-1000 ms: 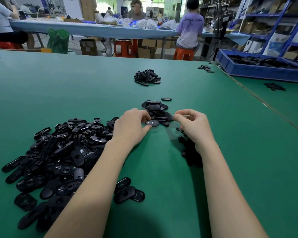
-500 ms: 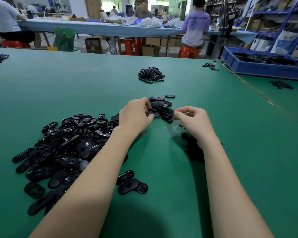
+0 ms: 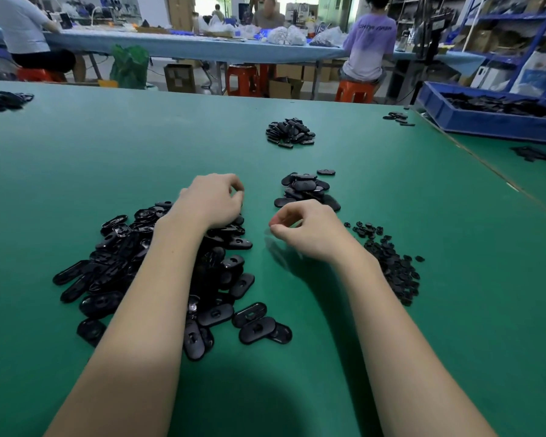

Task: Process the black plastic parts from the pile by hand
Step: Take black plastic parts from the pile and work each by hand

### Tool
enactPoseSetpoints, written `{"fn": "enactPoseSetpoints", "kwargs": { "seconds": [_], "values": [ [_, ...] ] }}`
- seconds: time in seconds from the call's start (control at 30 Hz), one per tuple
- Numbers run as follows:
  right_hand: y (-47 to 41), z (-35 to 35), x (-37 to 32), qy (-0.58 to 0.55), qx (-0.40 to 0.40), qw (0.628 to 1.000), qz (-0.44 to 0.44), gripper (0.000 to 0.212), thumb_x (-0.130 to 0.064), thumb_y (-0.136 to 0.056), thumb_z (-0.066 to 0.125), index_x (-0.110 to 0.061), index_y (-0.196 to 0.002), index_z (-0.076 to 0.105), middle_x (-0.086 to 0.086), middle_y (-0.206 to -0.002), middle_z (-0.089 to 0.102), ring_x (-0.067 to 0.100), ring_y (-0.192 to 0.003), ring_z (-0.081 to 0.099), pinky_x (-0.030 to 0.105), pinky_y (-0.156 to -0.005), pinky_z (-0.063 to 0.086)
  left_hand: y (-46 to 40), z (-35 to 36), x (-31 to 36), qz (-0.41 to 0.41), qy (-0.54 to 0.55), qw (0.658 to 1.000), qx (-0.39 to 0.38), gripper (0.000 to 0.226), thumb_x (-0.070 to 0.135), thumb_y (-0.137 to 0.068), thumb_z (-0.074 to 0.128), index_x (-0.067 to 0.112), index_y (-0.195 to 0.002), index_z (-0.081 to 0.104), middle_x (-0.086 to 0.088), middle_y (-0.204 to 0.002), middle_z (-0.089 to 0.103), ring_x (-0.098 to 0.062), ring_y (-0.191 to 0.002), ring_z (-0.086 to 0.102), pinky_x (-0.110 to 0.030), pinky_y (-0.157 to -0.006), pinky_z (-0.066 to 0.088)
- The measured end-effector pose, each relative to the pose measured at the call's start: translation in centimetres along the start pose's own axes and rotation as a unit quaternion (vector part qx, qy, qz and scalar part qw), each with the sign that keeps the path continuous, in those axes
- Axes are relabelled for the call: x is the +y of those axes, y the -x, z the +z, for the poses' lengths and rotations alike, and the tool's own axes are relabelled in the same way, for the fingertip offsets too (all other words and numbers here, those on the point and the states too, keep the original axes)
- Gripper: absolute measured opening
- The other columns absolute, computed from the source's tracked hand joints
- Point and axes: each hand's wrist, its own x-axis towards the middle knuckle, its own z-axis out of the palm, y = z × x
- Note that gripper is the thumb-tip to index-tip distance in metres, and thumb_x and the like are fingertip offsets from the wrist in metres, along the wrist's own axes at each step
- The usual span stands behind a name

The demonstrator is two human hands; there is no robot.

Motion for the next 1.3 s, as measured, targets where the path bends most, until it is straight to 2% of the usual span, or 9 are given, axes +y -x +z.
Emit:
{"fn": "enactPoseSetpoints", "kwargs": {
  "seconds": [0.07,0.17,0.4,0.5,0.67,0.77,0.87,1.07,1.3],
  "values": [
    [0.0,0.4,-0.2,0.008,-0.011,1.000,-0.006,0.007,-0.029,-0.089,0.069,-0.030,-0.087,0.075,-0.014,-0.090,0.073,0.002,-0.083,0.064,0.025,-0.082,0.052,0.0,0.2,-1.2,-0.046,-0.080,0.995,-0.027,0.036,0.044,-0.100,0.048,0.034,-0.134,0.055,-0.007,-0.142,0.051,-0.031,-0.136,0.039,-0.049,-0.109,0.035],
    [0.0,0.7,-0.4,0.020,-0.025,0.999,-0.011,0.007,-0.030,-0.089,0.068,-0.031,-0.089,0.075,-0.015,-0.089,0.072,0.001,-0.084,0.064,0.025,-0.079,0.051,0.3,0.6,-2.2,-0.096,-0.095,0.988,-0.071,0.045,0.055,-0.098,0.047,0.038,-0.139,0.049,-0.012,-0.146,0.043,-0.034,-0.140,0.031,-0.052,-0.110,0.030],
    [-0.2,0.7,0.2,0.021,-0.024,0.999,-0.006,0.007,-0.030,-0.089,0.068,-0.032,-0.085,0.074,-0.015,-0.086,0.072,-0.002,-0.079,0.062,0.022,-0.073,0.047,0.7,1.4,-1.3,-0.058,-0.110,0.991,-0.051,0.029,0.049,-0.096,0.053,0.043,-0.123,0.059,-0.004,-0.132,0.054,-0.029,-0.133,0.039,-0.049,-0.107,0.031],
    [-0.2,0.5,0.6,0.021,-0.020,1.000,-0.002,0.007,-0.031,-0.089,0.069,-0.034,-0.083,0.072,-0.016,-0.086,0.071,-0.001,-0.083,0.063,0.023,-0.074,0.047,0.8,1.2,-0.7,-0.046,-0.070,0.994,-0.064,0.007,0.040,-0.092,0.060,0.043,-0.098,0.062,0.006,-0.118,0.063,-0.024,-0.124,0.049,-0.041,-0.104,0.037],
    [-0.4,0.3,1.0,0.024,-0.002,1.000,0.000,0.008,-0.031,-0.088,0.069,-0.035,-0.081,0.070,-0.017,-0.085,0.070,0.001,-0.083,0.064,0.023,-0.075,0.048,0.8,0.4,-0.2,-0.022,-0.020,0.992,-0.122,0.013,0.028,-0.087,0.069,0.040,-0.086,0.066,0.004,-0.106,0.068,-0.020,-0.100,0.061,-0.032,-0.092,0.051],
    [-0.4,0.7,1.1,0.031,0.011,0.999,0.004,0.008,-0.031,-0.089,0.068,-0.035,-0.095,0.069,-0.015,-0.093,0.069,0.006,-0.083,0.062,0.027,-0.080,0.048,0.9,0.3,0.0,-0.010,-0.009,0.991,-0.131,0.012,0.026,-0.087,0.071,0.038,-0.086,0.069,0.002,-0.104,0.069,-0.019,-0.099,0.063,-0.029,-0.089,0.051],
    [-0.2,1.2,0.7,0.044,0.010,0.999,-0.002,0.023,-0.035,-0.089,0.070,-0.036,-0.112,0.067,-0.014,-0.103,0.068,0.010,-0.090,0.059,0.030,-0.088,0.049,0.9,0.1,0.2,-0.004,0.013,0.992,-0.129,0.012,0.027,-0.088,0.071,0.039,-0.091,0.071,0.005,-0.105,0.070,-0.017,-0.100,0.063,-0.025,-0.083,0.046],
    [0.0,1.3,-0.1,0.069,0.010,0.998,0.005,0.007,-0.040,-0.088,0.073,-0.033,-0.089,0.074,-0.014,-0.100,0.071,0.011,-0.105,0.062,0.033,-0.092,0.051,0.9,0.0,0.3,-0.009,0.070,0.993,-0.090,0.011,0.041,-0.089,0.069,0.036,-0.098,0.069,0.011,-0.101,0.070,-0.014,-0.098,0.063,-0.025,-0.080,0.041],
    [0.0,1.0,-0.2,0.072,-0.016,0.997,0.022,0.016,-0.045,-0.086,0.076,-0.032,-0.094,0.076,-0.014,-0.094,0.072,0.009,-0.095,0.064,0.030,-0.086,0.051,0.9,0.4,0.6,-0.002,0.080,0.996,-0.050,0.011,0.034,-0.096,0.058,0.033,-0.099,0.069,0.006,-0.103,0.070,-0.019,-0.101,0.062,-0.028,-0.088,0.047]
  ]
}}
